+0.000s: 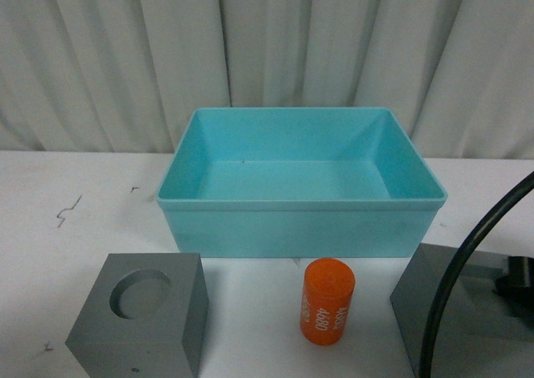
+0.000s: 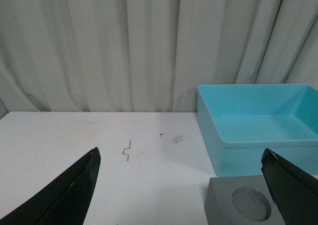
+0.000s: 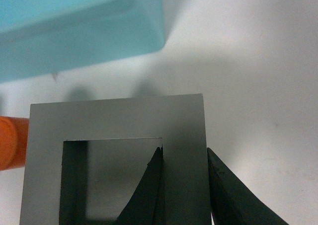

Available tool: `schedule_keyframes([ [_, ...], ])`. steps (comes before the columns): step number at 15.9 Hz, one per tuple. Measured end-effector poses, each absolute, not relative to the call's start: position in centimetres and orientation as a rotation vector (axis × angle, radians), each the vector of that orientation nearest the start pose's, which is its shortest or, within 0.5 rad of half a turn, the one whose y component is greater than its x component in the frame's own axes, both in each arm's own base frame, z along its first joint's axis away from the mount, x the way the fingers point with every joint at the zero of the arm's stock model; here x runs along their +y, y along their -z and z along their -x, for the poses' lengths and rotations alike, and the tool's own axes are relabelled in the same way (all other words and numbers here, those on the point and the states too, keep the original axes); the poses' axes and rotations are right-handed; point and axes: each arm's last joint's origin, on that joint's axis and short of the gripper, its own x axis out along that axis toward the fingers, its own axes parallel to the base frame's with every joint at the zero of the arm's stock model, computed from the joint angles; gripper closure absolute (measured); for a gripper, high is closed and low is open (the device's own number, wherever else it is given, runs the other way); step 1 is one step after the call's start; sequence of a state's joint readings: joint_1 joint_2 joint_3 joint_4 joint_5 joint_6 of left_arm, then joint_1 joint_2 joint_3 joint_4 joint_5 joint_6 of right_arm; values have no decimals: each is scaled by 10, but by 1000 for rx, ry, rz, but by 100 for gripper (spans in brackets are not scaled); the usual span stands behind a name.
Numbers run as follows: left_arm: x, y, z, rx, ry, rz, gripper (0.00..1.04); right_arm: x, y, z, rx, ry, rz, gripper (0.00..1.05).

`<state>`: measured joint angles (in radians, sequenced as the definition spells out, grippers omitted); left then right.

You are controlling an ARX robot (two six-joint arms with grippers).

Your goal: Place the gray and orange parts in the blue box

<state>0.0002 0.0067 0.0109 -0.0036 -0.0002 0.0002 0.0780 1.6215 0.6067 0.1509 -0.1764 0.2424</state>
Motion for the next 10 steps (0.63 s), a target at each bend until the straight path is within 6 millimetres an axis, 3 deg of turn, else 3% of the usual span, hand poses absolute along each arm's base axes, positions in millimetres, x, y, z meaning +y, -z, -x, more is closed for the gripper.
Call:
schedule_keyframes([
  [4, 0, -166, -97, -1, 0, -1, 7, 11, -188, -257, 693, -145, -271, 86],
  [6, 0, -166, -97, -1, 0, -1, 7, 9, -212, -277, 618, -133, -264, 86],
  [7, 0, -166, -97, -1, 0, 0, 7, 9, -222, -299, 584, -123, -273, 86],
  [10, 0, -166, -97, -1, 0, 0, 7, 17, -224, -336, 587, -112, -290, 86],
])
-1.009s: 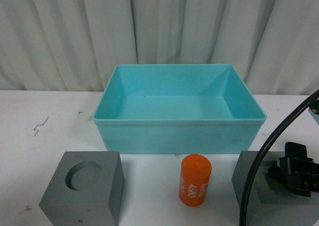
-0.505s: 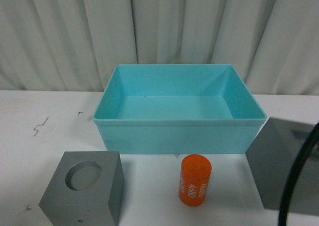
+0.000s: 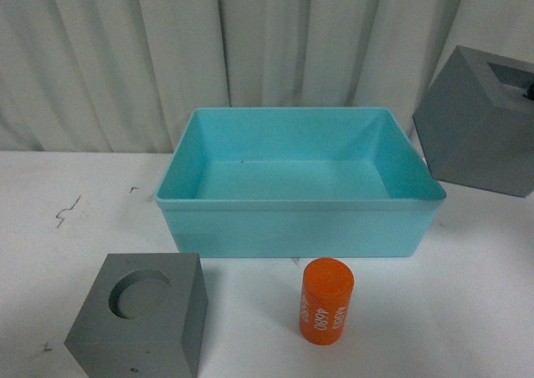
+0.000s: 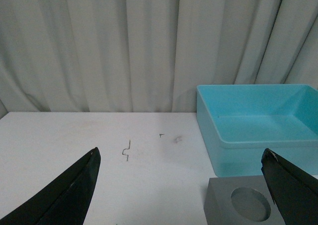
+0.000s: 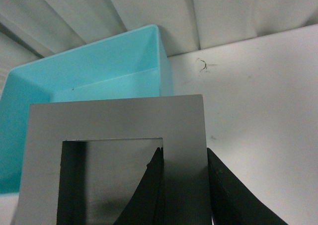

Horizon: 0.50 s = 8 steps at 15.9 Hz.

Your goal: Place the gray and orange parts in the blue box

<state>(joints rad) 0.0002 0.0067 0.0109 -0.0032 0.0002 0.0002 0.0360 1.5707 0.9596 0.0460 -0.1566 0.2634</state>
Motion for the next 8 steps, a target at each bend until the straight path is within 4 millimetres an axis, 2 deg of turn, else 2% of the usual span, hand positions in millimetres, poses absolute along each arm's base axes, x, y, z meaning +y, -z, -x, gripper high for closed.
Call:
schedule_keyframes([
  [3, 0, -166, -97, -1, 0, 0, 7, 27, -223, -365, 610, -123, -296, 86],
  [8, 0, -166, -97, -1, 0, 0, 7, 63, -226, -421, 638, -167, -266, 86],
])
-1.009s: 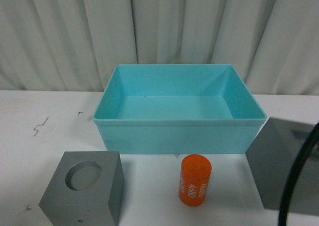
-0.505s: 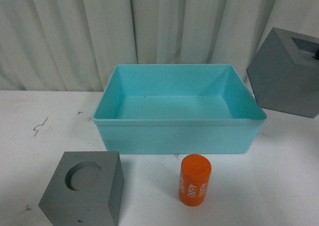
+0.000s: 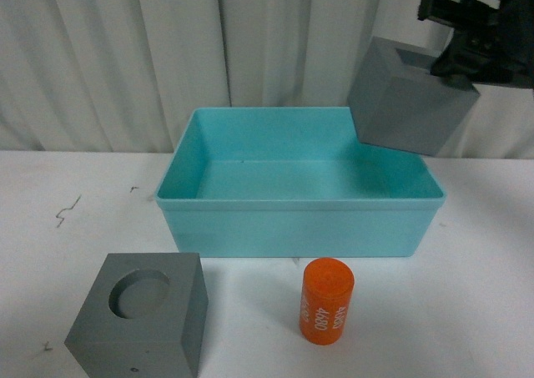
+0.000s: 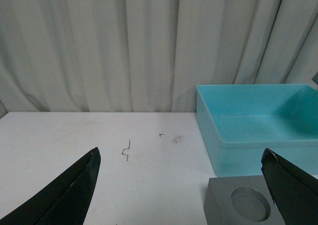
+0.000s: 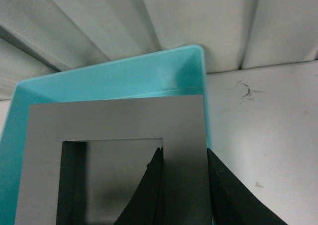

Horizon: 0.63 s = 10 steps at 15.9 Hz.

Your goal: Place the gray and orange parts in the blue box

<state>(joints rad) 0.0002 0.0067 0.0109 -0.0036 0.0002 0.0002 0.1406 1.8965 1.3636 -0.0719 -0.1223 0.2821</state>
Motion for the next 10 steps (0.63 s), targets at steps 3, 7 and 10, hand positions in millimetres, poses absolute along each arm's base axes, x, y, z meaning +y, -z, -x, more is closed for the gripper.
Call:
schedule_keyframes([
  [3, 0, -166, -97, -1, 0, 0, 7, 92, -214, -446, 688, -205, -256, 86],
  [7, 0, -166, -97, -1, 0, -1, 7, 113, -198, -458, 737, -197, -231, 86],
  [10, 0, -166, -97, -1, 0, 0, 7, 115, -183, -463, 778, -147, -210, 86],
])
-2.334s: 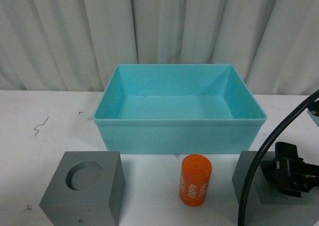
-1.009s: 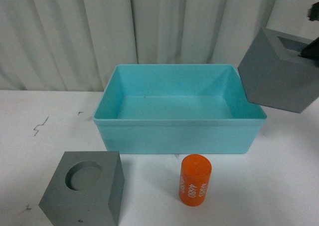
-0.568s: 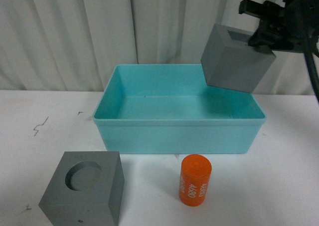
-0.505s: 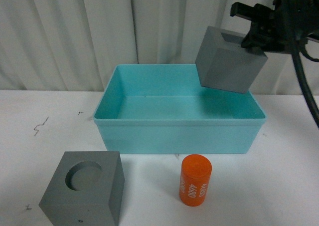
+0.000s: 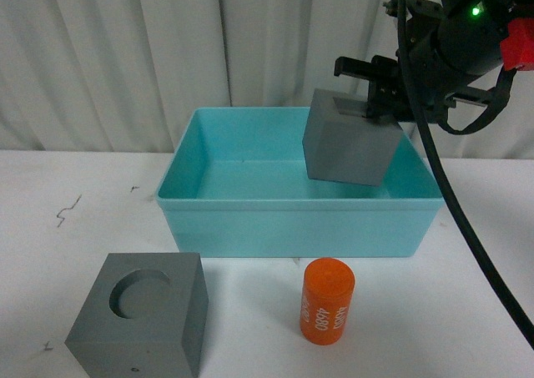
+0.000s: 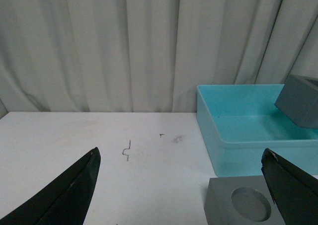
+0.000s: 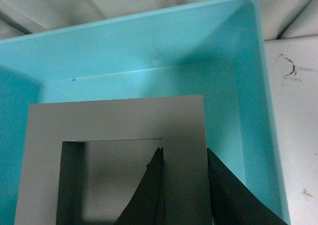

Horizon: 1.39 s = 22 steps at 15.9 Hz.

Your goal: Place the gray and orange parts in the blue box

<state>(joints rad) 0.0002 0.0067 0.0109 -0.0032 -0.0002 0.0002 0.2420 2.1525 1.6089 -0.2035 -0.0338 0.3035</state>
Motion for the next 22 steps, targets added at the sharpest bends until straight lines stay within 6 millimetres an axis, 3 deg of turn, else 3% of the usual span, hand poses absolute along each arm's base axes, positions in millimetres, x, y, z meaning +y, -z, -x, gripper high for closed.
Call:
schedule_keyframes([
  [6, 0, -166, -97, -1, 0, 0, 7, 114, -165, -464, 823, -83, -178, 84],
  [11, 0, -166, -97, -1, 0, -1, 7, 113, -168, -463, 789, -65, -178, 33],
  [12, 0, -166, -97, -1, 0, 0, 7, 112, -173, -459, 770, -66, -191, 20],
  [14, 0, -166, -97, -1, 0, -1, 7, 110, -199, -448, 688, -90, -236, 5],
  [16, 0, -166, -97, -1, 0, 0, 7, 104, -243, -420, 529, -140, -282, 6],
  [21, 0, -166, -97, -1, 0, 0, 7, 90, -280, -362, 365, -222, -308, 6],
  [22, 0, -166, -97, -1, 0, -1, 7, 88, -286, -354, 263, -211, -287, 9],
])
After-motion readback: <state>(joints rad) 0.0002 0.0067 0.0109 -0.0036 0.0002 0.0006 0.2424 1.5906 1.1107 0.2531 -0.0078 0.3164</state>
